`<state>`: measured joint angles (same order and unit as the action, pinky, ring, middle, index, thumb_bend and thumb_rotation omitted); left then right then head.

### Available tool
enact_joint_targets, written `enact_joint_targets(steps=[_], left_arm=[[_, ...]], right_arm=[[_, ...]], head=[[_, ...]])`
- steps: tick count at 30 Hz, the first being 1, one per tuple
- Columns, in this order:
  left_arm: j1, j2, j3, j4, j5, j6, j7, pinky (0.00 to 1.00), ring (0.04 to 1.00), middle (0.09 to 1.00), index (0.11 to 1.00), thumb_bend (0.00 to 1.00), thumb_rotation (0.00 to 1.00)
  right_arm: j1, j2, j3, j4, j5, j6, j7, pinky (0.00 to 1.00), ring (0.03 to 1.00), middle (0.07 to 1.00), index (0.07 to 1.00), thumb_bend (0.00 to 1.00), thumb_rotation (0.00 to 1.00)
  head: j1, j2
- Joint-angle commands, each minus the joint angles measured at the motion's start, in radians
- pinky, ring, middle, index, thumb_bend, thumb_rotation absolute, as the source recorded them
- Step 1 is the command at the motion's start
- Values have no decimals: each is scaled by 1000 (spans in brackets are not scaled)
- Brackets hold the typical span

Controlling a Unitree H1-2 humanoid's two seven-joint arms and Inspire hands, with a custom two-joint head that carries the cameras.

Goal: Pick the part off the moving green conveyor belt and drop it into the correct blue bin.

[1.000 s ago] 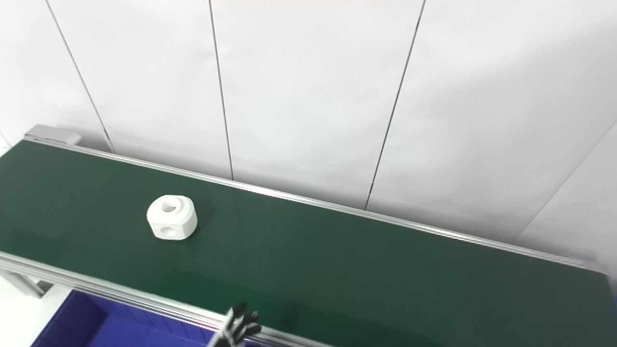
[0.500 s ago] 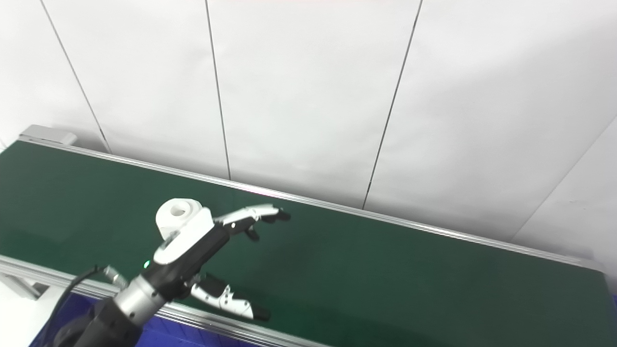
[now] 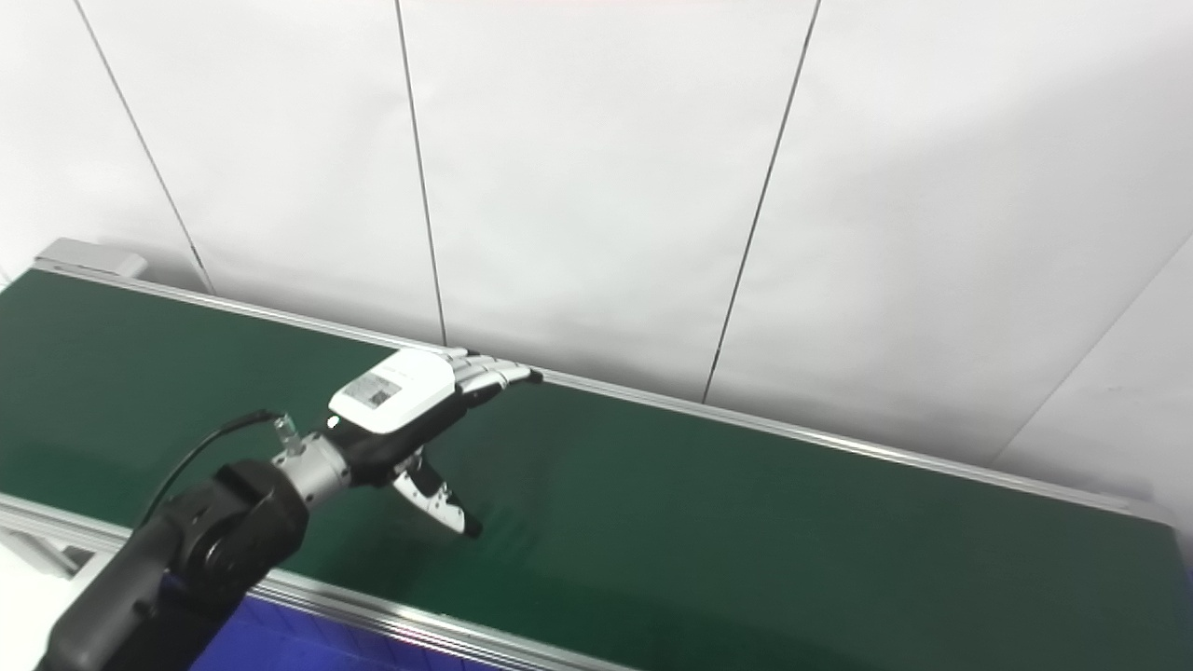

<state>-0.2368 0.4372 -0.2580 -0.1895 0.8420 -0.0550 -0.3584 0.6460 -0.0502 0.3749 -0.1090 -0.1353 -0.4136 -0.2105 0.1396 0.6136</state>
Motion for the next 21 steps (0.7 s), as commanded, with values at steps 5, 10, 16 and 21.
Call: enact_joint_targets(steps=[5, 10, 16, 21], left_arm=[[-42, 13, 4, 48, 133, 30, 65, 965, 913, 896, 904, 1000, 232], [-42, 4, -8, 66, 220, 98, 23, 967, 934, 908, 923, 1000, 237], [-53, 14, -27, 85, 293, 163, -50, 993, 962, 935, 939, 1000, 237], [-60, 24, -34, 99, 332, 184, -91, 985, 954, 934, 919, 1000, 276]], right_arm=[[22, 4, -6, -39, 5, -55, 23, 1000, 1000, 1000, 1000, 878, 1000], [26, 9, -10, -42, 2, -54, 30, 1000, 1000, 1000, 1000, 883, 1000], [29, 10, -10, -41, 8, -55, 39, 1000, 1000, 1000, 1000, 890, 1000], [35, 11, -13, -46, 7, -55, 43, 1000, 1000, 1000, 1000, 898, 1000]], head=[[-1, 4], [-5, 3], [-8, 4], [-10, 8]])
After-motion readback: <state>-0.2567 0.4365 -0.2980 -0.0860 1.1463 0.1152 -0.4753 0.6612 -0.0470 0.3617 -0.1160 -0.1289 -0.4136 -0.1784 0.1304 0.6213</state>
